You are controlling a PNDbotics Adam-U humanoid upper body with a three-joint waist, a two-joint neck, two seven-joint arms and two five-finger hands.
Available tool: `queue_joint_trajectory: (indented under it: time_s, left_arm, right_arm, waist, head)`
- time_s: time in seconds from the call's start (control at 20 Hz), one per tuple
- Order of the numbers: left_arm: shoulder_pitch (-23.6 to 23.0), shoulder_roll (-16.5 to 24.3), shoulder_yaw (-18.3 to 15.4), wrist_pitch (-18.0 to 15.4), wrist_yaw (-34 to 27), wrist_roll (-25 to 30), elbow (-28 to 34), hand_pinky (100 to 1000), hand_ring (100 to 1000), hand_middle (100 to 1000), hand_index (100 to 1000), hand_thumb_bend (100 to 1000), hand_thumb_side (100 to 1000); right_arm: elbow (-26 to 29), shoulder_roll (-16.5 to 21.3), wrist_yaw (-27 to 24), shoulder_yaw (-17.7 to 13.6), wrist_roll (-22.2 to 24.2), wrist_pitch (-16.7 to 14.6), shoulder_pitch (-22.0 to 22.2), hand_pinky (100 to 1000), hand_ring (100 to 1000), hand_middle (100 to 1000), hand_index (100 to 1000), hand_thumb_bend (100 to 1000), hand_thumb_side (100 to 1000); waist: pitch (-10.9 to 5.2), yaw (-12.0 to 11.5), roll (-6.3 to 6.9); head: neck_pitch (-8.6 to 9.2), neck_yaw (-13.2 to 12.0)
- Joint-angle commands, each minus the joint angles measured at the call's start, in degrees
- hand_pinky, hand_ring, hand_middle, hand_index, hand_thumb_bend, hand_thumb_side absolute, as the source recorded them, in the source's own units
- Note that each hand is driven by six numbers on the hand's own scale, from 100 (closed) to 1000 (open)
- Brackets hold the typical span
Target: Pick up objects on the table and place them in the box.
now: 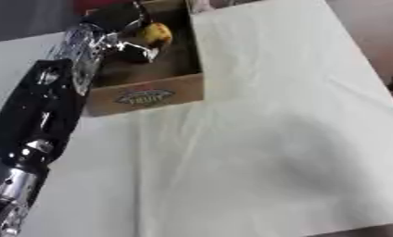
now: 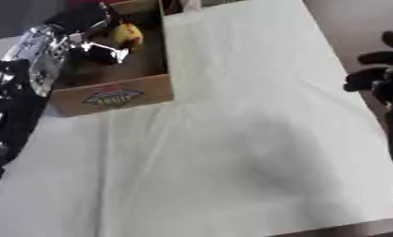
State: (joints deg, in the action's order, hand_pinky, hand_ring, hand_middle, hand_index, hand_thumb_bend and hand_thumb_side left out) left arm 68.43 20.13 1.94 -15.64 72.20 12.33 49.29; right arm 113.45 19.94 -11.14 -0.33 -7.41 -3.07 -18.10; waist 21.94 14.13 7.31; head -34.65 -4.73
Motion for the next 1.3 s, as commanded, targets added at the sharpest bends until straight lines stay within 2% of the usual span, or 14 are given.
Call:
queue_joint_trajectory:
  time_s: [0.05,0.25,0.35,0.45,0.75,0.85,1.05,1.25,1.3]
  left_arm:
    - [1.5,0.9,-0.5,1.2,1.9,1.0,0.3,339,531,542,722,123,545]
    - [1.5,1.1,-0.5,3.0,4.3,2.1,0.7,487,710,720,852,390,752]
    - [1.5,1.2,-0.7,4.3,6.2,2.2,0.8,530,762,760,880,544,825]
    - [1.5,1.1,-0.9,5.4,7.8,2.8,0.4,542,777,769,876,570,832]
    - [1.2,1.1,-1.2,5.9,9.1,3.8,-0.1,542,768,756,852,513,807]
    - [1.1,1.1,-1.3,6.0,8.6,3.3,0.2,532,754,738,838,438,774]
    - [0.7,1.3,-1.9,7.2,5.4,-0.6,3.5,495,688,654,790,215,727]
    - [-0.2,2.1,-1.3,9.1,1.7,-4.7,8.1,489,675,641,783,201,725]
    - [0.1,2.4,-1.6,9.5,1.2,-5.1,8.7,429,568,546,727,158,673]
  right_arm:
    - [1.1,0.5,0.0,-0.3,0.0,0.1,-0.2,575,578,631,862,100,797]
    - [1.1,0.3,0.1,-0.4,0.0,0.2,-0.2,575,579,631,862,100,798]
    - [1.1,0.1,0.1,-0.4,0.0,0.3,-0.2,575,579,631,861,100,798]
    - [1.1,0.0,0.0,-0.5,0.0,0.3,-0.2,576,579,631,862,100,800]
    - [1.1,-0.2,0.1,-0.6,-0.1,0.5,-0.1,576,580,631,862,100,802]
    - [1.1,-0.3,0.1,-0.6,-0.1,0.6,0.0,577,581,631,863,100,803]
    - [1.1,-0.4,0.2,-0.8,-0.2,0.7,0.3,577,582,631,863,100,804]
    - [1.1,-0.4,0.3,-1.0,-0.5,0.6,0.6,577,582,631,863,100,804]
    - [1.1,-0.4,0.4,-1.1,-0.6,0.6,0.7,577,582,631,862,100,803]
  waist:
    - [-1.27,-0.1,-0.41]
    - [-1.3,0.0,-0.48]
    - [-1.33,0.1,-0.48]
    - [-1.36,0.2,-0.44]
    - [-1.4,0.3,-0.28]
    - [-1.43,0.2,-0.26]
    - [-1.66,-0.2,-0.44]
    - [-1.83,-0.7,-0.57]
    - [-2.14,-1.1,-0.82]
  head:
    - [-0.03,0.1]
    - [-0.09,0.1]
    - [-0.15,0.0]
    - [-0.14,-0.1]
    - [-0.15,0.0]
    - [-0.16,0.1]
    - [-0.51,0.6]
    - [-0.76,1.0]
    - [-1.28,1.2]
